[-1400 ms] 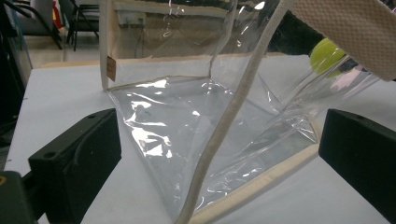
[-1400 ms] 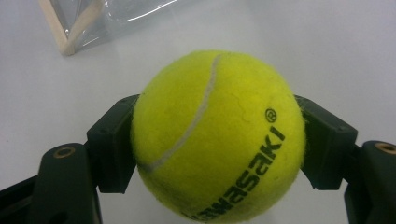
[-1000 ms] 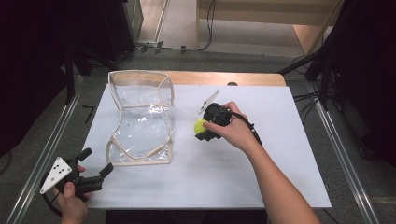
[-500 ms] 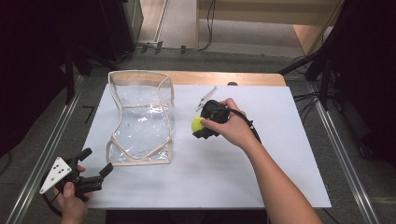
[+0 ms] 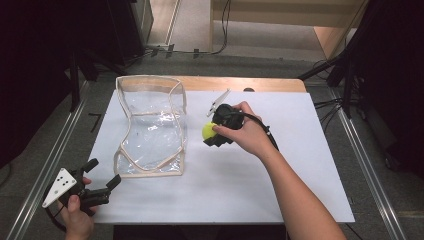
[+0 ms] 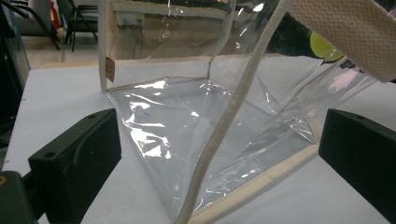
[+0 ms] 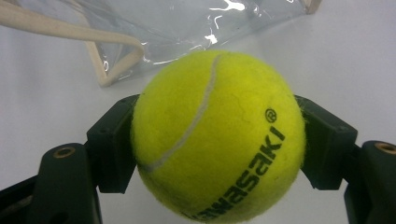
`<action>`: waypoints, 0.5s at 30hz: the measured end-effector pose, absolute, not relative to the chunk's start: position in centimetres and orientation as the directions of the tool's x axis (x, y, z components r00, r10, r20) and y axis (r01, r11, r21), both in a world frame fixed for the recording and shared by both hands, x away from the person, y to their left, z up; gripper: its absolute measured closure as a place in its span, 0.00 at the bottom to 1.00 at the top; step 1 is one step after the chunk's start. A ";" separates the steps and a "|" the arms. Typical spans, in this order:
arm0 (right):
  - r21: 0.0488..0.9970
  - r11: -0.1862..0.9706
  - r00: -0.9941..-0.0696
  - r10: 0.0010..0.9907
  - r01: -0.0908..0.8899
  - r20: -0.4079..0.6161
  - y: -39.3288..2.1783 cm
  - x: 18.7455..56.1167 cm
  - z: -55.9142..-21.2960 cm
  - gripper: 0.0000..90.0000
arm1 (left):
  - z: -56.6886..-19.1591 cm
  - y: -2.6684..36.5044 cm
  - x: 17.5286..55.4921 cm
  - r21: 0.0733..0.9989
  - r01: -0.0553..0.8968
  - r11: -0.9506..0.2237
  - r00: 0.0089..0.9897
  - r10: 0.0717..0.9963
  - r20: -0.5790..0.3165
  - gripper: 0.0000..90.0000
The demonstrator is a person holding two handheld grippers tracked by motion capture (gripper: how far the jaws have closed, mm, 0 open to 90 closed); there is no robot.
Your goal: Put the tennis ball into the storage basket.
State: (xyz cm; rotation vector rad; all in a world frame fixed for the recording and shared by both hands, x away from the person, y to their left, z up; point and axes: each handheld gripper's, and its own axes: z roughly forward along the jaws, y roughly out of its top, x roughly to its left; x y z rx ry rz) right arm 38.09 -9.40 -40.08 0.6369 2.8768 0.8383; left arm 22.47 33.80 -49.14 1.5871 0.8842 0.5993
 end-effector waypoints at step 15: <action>0.538 0.761 -0.914 0.405 0.361 0.040 -9.2 37.9 -38.4 0.26 | -49.1 33.8 22.5 0.975 0.217 -0.053 0.583 0.808 -0.086 0.00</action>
